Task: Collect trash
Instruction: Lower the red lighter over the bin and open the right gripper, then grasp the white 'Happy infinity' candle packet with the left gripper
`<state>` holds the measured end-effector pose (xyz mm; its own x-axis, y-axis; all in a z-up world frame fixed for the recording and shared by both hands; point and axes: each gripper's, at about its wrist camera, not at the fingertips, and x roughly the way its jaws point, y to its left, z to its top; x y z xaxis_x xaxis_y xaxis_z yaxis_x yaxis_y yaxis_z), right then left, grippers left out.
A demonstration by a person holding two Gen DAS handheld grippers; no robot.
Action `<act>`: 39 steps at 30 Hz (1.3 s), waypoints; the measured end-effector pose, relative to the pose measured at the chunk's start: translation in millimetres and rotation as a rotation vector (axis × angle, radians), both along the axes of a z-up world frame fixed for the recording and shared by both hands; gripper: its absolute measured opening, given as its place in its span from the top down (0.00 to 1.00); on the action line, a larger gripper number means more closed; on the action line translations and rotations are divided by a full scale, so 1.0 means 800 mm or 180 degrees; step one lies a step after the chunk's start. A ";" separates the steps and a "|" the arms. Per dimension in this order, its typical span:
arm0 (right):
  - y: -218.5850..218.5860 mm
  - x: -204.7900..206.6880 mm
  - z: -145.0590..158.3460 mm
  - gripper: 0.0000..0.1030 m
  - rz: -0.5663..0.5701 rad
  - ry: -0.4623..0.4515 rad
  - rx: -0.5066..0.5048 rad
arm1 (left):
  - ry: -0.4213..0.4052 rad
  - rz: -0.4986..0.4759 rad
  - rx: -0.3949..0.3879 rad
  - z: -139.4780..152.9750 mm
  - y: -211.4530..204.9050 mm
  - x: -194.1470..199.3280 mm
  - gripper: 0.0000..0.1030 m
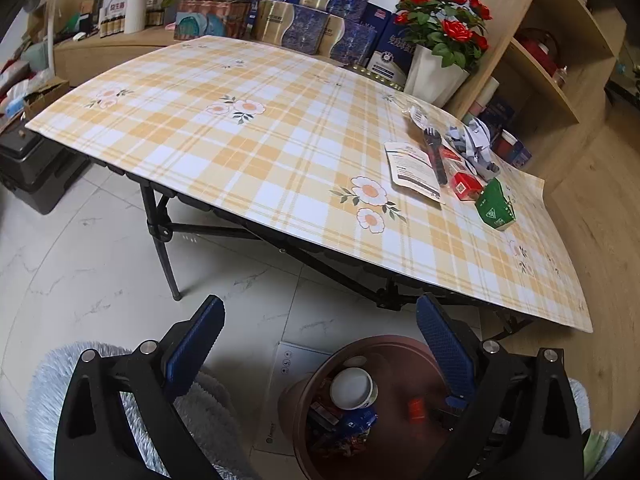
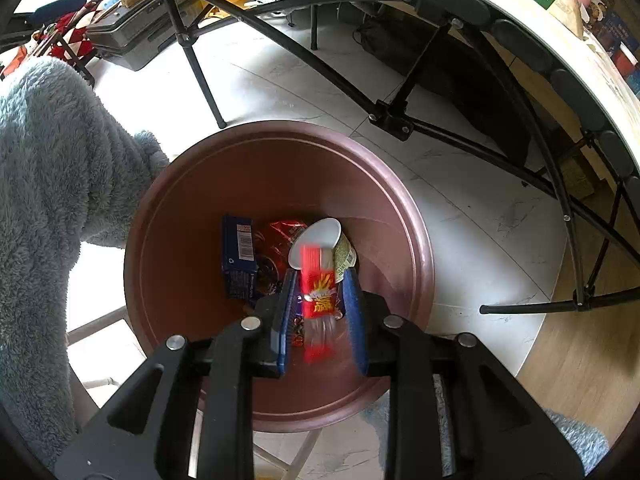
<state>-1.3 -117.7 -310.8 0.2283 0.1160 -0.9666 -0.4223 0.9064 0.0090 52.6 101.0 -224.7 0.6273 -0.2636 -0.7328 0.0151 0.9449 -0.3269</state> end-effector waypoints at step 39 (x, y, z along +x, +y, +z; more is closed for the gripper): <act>-0.127 0.010 0.158 0.06 -0.1321 -0.1888 0.0186 | -0.0042 -0.0497 0.0371 0.024 -0.068 0.064 0.07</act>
<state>6.6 -219.6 -184.6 0.7487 -0.0465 -0.6613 0.0077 0.9981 -0.0615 103.6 46.4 -205.9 0.5952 -0.2722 -0.7561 0.1679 0.9622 -0.2143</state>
